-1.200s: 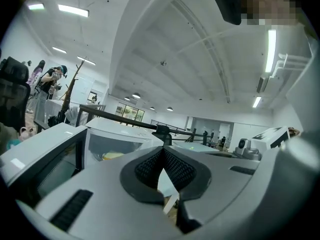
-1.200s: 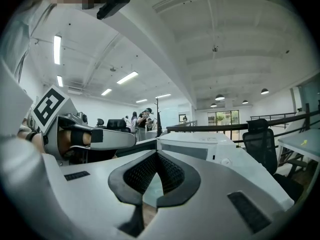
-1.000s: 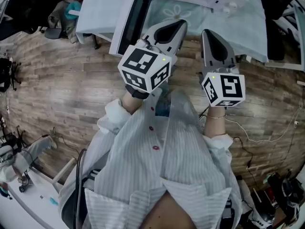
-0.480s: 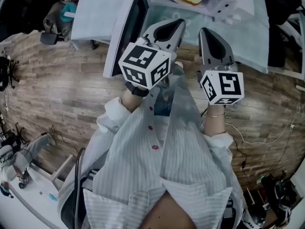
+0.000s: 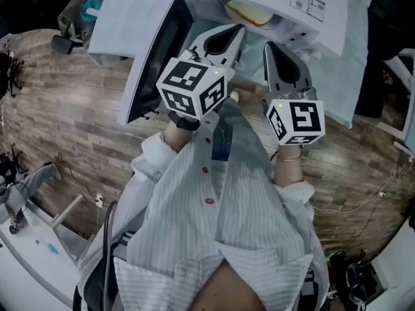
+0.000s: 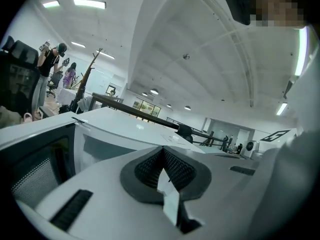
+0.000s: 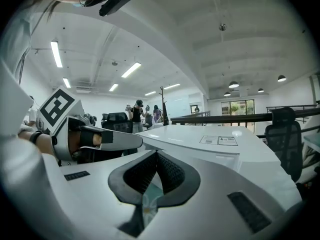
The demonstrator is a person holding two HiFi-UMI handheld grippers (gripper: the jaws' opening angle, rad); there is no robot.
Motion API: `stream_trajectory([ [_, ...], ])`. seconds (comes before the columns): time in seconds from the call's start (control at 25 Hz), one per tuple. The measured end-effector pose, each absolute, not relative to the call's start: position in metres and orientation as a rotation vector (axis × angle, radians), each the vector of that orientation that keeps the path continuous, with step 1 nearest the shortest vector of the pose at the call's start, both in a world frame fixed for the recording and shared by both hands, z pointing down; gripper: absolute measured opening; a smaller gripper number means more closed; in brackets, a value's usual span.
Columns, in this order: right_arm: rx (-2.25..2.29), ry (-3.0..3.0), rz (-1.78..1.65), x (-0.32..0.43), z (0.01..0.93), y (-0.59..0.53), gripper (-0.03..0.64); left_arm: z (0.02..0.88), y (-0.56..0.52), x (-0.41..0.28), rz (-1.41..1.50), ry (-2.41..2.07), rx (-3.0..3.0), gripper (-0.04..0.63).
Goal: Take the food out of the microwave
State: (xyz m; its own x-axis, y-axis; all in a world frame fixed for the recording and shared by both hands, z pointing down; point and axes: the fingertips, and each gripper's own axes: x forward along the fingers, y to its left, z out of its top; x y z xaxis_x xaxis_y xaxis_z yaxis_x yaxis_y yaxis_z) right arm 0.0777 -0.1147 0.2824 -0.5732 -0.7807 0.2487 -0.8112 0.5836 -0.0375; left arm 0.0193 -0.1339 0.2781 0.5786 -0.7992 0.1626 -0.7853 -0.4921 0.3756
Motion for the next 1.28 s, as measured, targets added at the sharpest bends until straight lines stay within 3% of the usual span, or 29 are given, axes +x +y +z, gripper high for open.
stream_trajectory([
  [0.68, 1.326, -2.549, 0.352, 0.081, 0.326, -0.153, 0.029, 0.344, -0.172, 0.012, 0.065, -1.253, 2.262, 0.008],
  [1.28, 1.367, -2.483, 0.453, 0.078, 0.381, -0.157, 0.031, 0.419, -0.184, 0.016, -0.038, -1.162, 2.078, 0.008],
])
